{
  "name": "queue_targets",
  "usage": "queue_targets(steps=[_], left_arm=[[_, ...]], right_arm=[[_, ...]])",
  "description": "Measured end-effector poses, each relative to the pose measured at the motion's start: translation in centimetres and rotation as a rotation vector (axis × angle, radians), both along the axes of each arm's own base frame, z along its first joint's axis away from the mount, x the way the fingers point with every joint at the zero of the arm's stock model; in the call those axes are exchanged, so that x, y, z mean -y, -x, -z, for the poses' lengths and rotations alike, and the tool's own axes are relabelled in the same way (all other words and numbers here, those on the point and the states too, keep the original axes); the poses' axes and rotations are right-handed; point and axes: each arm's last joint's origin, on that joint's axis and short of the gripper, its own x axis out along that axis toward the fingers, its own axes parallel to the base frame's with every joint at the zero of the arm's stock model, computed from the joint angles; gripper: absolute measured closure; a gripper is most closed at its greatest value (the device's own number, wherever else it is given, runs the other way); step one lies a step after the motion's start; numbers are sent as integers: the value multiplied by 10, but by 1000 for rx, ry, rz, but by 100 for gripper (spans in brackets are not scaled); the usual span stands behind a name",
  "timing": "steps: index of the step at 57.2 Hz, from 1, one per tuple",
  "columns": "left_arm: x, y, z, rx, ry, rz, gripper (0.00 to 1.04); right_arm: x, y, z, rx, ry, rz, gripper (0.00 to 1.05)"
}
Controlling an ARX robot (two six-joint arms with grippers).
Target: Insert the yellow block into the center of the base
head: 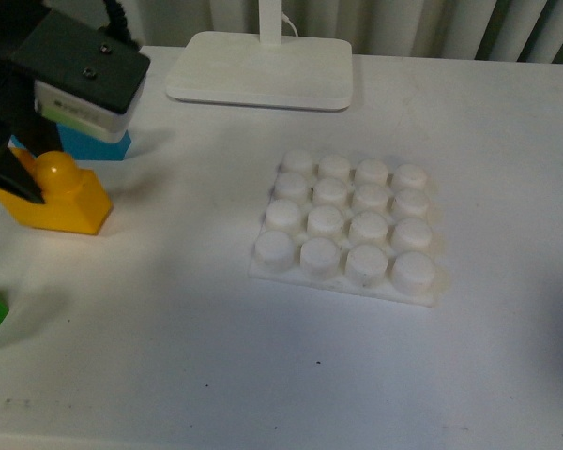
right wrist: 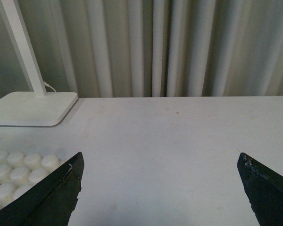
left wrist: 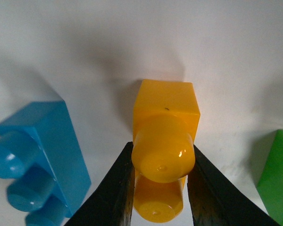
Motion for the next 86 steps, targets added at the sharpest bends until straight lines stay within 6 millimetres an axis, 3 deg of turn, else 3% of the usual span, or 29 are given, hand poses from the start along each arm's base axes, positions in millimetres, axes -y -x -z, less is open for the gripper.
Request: queue_targets(steps=[8, 24, 31, 39, 56, 86], left_arm=[[23, 1, -13, 24, 50, 31, 78], [89, 7, -42, 89, 144, 126, 78], [120, 6, -41, 90, 149, 153, 79], [141, 6, -35, 69, 136, 160, 79], [168, 2, -33, 55, 135, 161, 79], [183, -11, -20, 38, 136, 151, 79]], right_arm=[[0, 0, 0, 0, 0, 0, 9], [0, 0, 0, 0, 0, 0, 9], [0, 0, 0, 0, 0, 0, 9], [0, 0, 0, 0, 0, 0, 9], [0, 0, 0, 0, 0, 0, 9], [0, 0, 0, 0, 0, 0, 9]])
